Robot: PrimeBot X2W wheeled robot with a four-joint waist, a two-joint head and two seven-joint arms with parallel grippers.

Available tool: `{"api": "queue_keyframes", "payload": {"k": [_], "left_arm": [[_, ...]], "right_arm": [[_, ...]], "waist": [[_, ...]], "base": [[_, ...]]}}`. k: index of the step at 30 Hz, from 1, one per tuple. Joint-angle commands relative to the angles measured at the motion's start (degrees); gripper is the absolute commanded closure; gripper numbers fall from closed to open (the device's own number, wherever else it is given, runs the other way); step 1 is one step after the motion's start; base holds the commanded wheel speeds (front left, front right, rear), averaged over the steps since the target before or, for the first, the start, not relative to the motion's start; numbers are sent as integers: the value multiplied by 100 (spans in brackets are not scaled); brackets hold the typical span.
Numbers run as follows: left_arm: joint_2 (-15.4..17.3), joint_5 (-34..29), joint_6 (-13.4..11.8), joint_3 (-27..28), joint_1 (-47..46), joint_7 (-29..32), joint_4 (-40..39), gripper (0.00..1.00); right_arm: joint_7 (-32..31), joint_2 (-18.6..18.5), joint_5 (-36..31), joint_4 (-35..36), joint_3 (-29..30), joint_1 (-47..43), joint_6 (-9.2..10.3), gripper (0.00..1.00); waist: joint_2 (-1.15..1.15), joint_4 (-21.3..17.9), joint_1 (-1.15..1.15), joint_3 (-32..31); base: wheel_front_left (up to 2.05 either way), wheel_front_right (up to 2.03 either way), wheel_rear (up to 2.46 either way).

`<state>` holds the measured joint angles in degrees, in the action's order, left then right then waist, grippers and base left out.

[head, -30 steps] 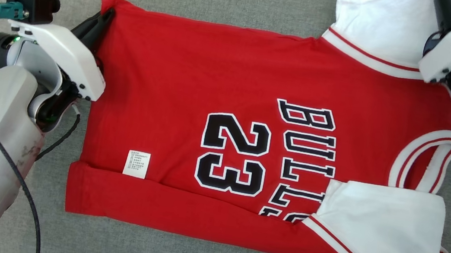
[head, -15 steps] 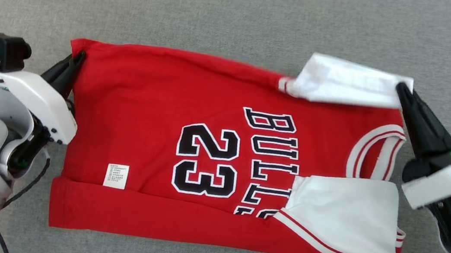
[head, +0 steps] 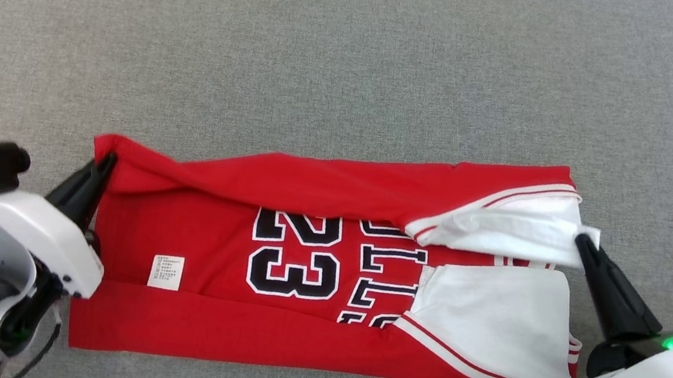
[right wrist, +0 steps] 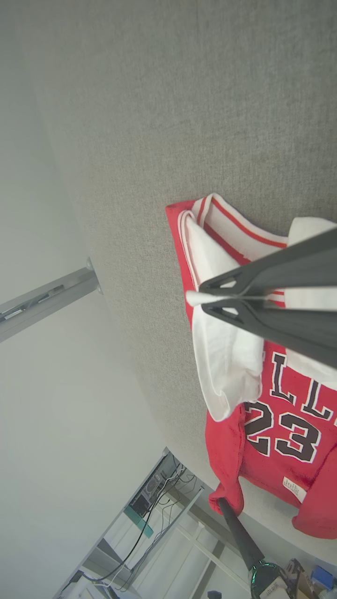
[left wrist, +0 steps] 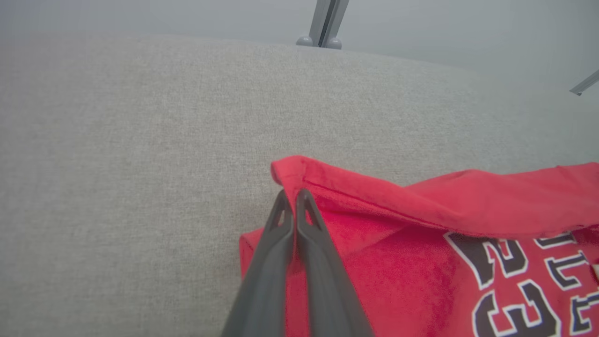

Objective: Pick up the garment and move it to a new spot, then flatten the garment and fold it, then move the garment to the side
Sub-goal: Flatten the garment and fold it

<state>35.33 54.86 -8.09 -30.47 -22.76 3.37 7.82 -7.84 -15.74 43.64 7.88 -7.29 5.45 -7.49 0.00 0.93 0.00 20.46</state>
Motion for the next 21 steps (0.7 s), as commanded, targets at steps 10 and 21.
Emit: {"api": "queue_keyframes", "payload": {"k": [10, 21], "left_arm": [[-85, 410, -147, -30, 676, 136, -112, 100], [-368, 561, -329, 240, 816, -373, 350, 0]], "right_arm": [[-384, 170, -220, -376, 61, -427, 1, 100], [-142, 429, -188, -53, 339, -816, 1, 0]], "waist": [[0, 75, 0, -111], [0, -23, 0, -222]], "base": [[0, 0, 0], [0, 0, 0]]}}
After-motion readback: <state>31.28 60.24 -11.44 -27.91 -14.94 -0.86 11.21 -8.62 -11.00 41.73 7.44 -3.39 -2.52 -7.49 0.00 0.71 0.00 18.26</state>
